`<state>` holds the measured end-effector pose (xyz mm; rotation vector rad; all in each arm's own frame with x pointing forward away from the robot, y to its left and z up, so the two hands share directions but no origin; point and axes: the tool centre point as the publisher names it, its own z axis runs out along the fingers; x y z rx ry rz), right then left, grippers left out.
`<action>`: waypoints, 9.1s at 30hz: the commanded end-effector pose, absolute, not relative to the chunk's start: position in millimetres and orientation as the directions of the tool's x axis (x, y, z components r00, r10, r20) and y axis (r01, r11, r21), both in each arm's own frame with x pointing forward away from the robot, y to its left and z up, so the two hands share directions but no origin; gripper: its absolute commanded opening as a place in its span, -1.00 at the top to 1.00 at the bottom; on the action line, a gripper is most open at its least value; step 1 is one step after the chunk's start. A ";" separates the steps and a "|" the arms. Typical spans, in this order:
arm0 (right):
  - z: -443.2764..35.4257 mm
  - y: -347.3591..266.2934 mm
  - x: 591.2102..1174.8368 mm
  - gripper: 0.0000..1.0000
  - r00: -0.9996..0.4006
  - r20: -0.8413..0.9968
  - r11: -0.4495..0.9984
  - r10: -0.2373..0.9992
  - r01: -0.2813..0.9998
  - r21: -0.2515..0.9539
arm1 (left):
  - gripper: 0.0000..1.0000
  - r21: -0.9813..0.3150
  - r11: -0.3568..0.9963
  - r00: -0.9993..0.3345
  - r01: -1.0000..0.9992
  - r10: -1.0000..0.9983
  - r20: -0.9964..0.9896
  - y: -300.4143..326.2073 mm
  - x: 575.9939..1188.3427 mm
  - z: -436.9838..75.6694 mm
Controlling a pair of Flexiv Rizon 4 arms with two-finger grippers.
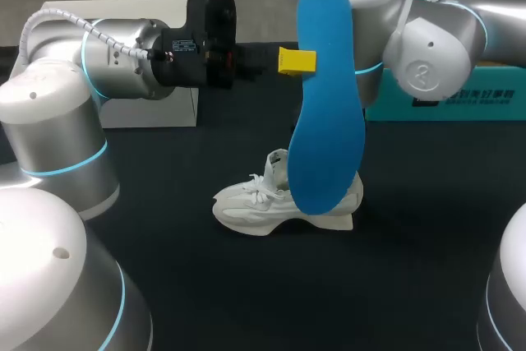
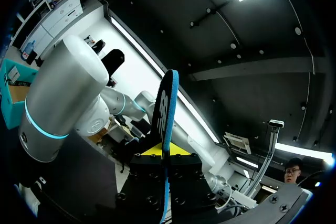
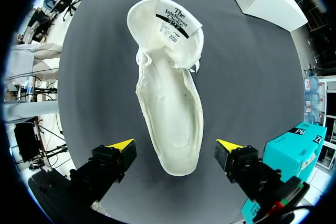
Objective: Take the shoe out of the shoebox, open the shoe tongue, remove and reinsert the insole, then place the shoe into the shoebox
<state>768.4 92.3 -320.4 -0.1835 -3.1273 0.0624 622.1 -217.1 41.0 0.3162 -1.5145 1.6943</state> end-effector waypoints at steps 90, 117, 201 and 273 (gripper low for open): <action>-325.0 169.3 794.0 1.00 -0.554 0.192 0.524 0.810 0.831 0.187 | 1.00 -0.707 0.061 -0.631 -0.705 0.403 0.663 -217.4 621.7 40.7; -337.7 178.0 771.7 1.00 -0.315 0.307 0.271 0.898 0.946 0.177 | 1.00 -0.707 0.061 -0.631 -0.705 0.403 0.663 -217.4 621.7 40.7; -185.0 104.3 781.8 -1.00 -0.098 0.977 -0.045 0.188 0.993 0.108 | 1.00 -0.707 0.061 -0.631 -0.705 0.403 0.663 -217.4 621.7 40.7; -124.4 93.1 792.5 -1.00 -0.175 0.980 -0.121 0.093 0.975 0.185 | 1.00 -0.973 -0.016 -0.926 0.232 0.304 -0.226 -200.9 635.1 -9.1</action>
